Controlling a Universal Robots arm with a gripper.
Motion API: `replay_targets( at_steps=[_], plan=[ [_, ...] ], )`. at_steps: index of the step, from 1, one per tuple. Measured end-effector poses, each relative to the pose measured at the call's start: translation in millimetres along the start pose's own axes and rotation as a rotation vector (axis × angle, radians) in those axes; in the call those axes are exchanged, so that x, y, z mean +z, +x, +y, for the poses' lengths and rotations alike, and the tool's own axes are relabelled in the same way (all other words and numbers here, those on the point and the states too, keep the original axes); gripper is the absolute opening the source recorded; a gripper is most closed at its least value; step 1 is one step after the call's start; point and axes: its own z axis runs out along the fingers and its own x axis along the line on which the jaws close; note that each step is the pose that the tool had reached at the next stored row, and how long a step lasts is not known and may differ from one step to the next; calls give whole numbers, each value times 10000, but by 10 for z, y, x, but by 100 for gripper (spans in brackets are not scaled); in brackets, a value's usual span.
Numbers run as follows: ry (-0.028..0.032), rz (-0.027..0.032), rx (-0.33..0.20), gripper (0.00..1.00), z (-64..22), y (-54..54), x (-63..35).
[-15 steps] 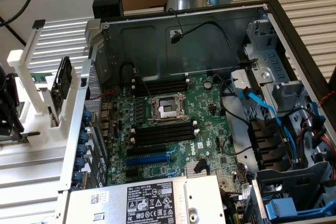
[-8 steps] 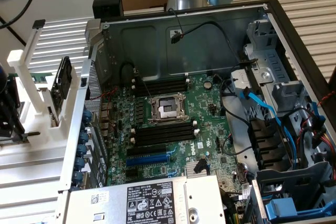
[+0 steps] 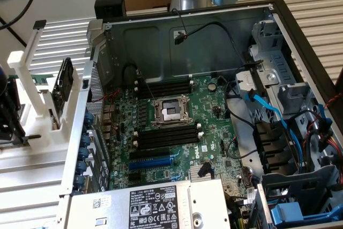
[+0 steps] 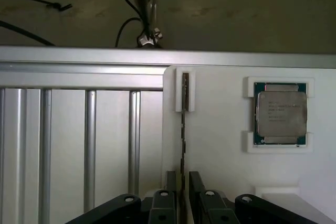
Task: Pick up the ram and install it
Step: 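Pick up the ram and move it above insertion slot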
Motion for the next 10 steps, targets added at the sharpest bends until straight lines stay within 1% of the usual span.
replay_targets(
  at_steps=[2,3,4,5,10],
  plan=[
    [0,0,0,24,0,0,0],
    [0,-1,1,16,0,0,0],
    [-1,0,0,16,0,0,0],
    [-1,0,0,12,0,0,0],
    [-1,0,0,12,0,0,0]
  ],
)
